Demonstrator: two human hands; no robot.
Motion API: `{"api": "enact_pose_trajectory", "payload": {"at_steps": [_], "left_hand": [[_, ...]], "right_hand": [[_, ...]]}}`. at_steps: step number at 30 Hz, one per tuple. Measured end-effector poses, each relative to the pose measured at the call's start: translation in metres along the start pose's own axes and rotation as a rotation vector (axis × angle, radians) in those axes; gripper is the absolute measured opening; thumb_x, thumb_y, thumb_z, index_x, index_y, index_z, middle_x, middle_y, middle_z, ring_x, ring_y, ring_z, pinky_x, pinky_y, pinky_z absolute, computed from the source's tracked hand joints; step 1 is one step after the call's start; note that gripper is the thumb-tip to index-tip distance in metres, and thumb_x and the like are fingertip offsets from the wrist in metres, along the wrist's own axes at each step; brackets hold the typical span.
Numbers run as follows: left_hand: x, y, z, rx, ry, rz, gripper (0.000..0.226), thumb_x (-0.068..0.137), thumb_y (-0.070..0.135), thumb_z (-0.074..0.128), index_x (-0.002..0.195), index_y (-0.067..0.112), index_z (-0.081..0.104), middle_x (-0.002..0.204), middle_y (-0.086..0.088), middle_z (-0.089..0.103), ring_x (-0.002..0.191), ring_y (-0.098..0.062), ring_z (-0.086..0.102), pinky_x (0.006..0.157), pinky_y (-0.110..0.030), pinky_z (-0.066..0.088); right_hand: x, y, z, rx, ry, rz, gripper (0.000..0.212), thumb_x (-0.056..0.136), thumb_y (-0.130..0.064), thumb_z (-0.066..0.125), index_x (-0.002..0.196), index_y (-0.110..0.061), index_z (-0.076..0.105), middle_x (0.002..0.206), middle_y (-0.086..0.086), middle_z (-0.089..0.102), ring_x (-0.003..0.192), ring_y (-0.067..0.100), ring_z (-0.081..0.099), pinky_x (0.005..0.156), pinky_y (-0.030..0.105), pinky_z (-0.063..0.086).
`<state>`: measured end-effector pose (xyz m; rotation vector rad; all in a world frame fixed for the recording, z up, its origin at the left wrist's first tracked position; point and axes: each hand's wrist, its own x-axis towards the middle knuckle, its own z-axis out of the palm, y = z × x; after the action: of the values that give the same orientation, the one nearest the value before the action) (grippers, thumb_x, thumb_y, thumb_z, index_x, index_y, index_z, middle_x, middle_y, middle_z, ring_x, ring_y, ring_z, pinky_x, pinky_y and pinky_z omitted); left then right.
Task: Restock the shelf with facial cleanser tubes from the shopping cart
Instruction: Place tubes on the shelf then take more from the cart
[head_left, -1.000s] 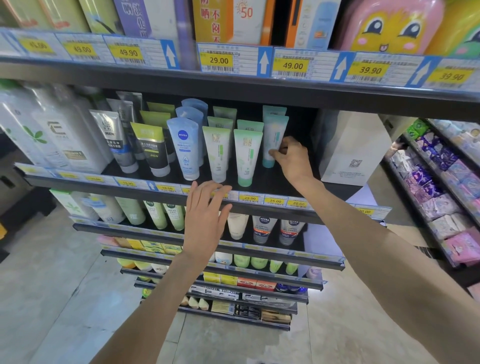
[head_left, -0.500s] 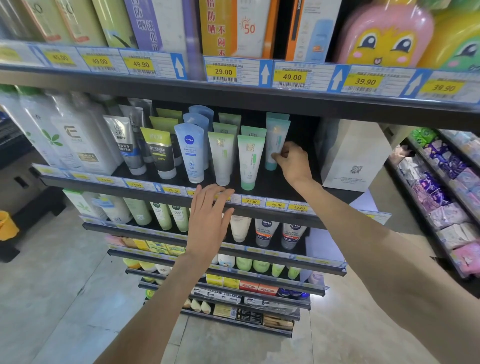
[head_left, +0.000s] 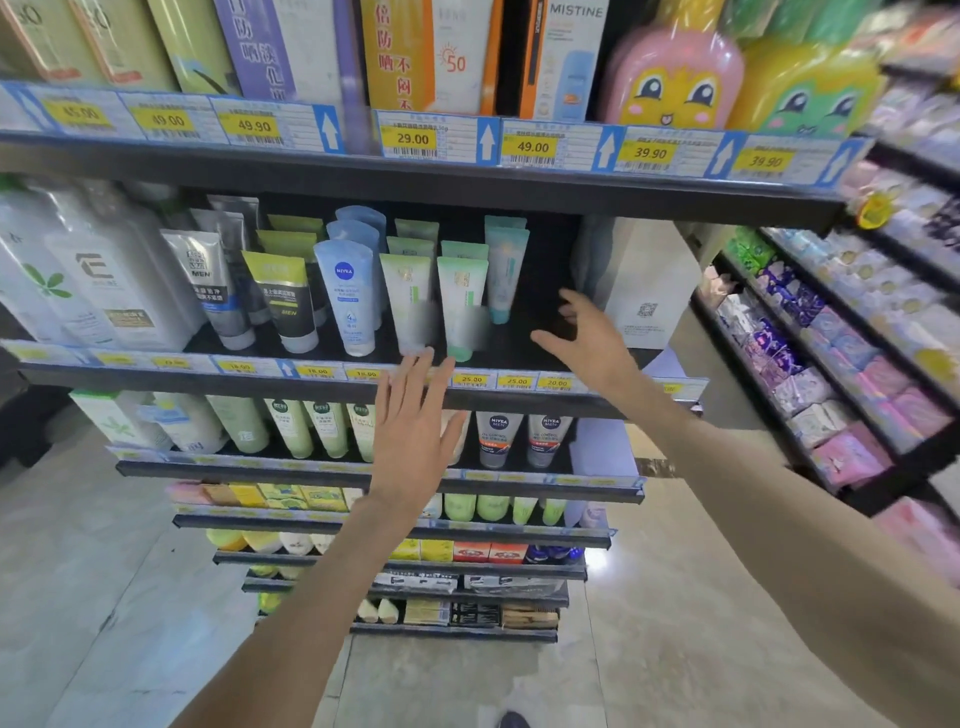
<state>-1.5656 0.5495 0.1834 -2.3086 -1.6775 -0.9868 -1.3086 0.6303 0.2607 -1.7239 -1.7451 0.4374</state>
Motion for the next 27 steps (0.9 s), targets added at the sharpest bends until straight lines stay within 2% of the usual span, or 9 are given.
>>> {"api": "enact_pose_trajectory", "payload": {"at_steps": [4, 6, 10, 13, 19, 27], "left_hand": [[-0.001, 0.038, 0.013, -0.002, -0.035, 0.067, 0.062, 0.105, 0.038, 0.051, 0.16, 0.023, 0.027, 0.168, -0.005, 0.022, 0.158, -0.026, 0.011, 0.126, -0.055, 0.011], [-0.003, 0.062, 0.021, -0.003, -0.069, 0.098, 0.063, 0.105, 0.04, 0.048, 0.161, 0.024, 0.025, 0.169, -0.004, 0.019, 0.158, -0.026, 0.01, 0.126, -0.056, 0.011], [-0.012, 0.113, 0.04, 0.028, -0.141, 0.189, 0.067, 0.104, 0.048, 0.044, 0.162, 0.023, 0.023, 0.17, -0.006, 0.018, 0.158, -0.029, 0.009, 0.124, -0.058, 0.016], [-0.019, 0.159, 0.054, 0.034, -0.209, 0.247, 0.068, 0.102, 0.055, 0.035, 0.161, 0.022, 0.028, 0.169, -0.007, 0.019, 0.158, -0.029, 0.011, 0.124, -0.058, 0.017], [-0.057, 0.278, 0.09, -0.069, -0.322, 0.371, 0.069, 0.098, 0.05, 0.058, 0.157, 0.023, 0.035, 0.166, -0.008, 0.028, 0.156, -0.03, 0.018, 0.124, -0.058, 0.017], [-0.135, 0.469, 0.139, -0.201, -0.449, 0.565, 0.064, 0.101, 0.053, 0.046, 0.157, 0.025, 0.033, 0.167, -0.006, 0.025, 0.156, -0.028, 0.017, 0.125, -0.056, 0.016]], "right_hand": [[-0.054, 0.014, -0.029, -0.171, 0.051, -0.02, 0.085, 0.089, -0.057, 0.069, 0.157, -0.029, 0.027, 0.153, 0.002, 0.045, 0.136, 0.022, 0.047, 0.11, 0.043, 0.044], [-0.08, 0.028, -0.044, -0.302, 0.089, -0.062, 0.087, 0.088, -0.056, 0.07, 0.157, -0.027, 0.028, 0.154, 0.004, 0.042, 0.138, 0.026, 0.043, 0.114, 0.045, 0.038], [-0.133, 0.072, -0.075, -0.501, 0.15, -0.077, 0.096, 0.086, -0.056, 0.072, 0.16, -0.022, 0.022, 0.163, 0.006, 0.029, 0.153, 0.029, 0.02, 0.124, 0.051, 0.021], [-0.177, 0.11, -0.102, -0.526, 0.17, 0.012, 0.098, 0.084, -0.058, 0.072, 0.161, -0.024, 0.02, 0.164, 0.009, 0.026, 0.154, 0.029, 0.018, 0.122, 0.053, 0.025], [-0.282, 0.196, -0.162, -0.533, 0.195, 0.193, 0.094, 0.085, -0.067, 0.066, 0.159, -0.028, 0.021, 0.164, 0.007, 0.027, 0.15, 0.029, 0.026, 0.12, 0.046, 0.029], [-0.438, 0.324, -0.251, -0.526, 0.169, 0.448, 0.097, 0.086, -0.071, 0.062, 0.16, -0.027, 0.017, 0.168, 0.007, 0.019, 0.155, 0.03, 0.016, 0.124, 0.047, 0.022]]}}
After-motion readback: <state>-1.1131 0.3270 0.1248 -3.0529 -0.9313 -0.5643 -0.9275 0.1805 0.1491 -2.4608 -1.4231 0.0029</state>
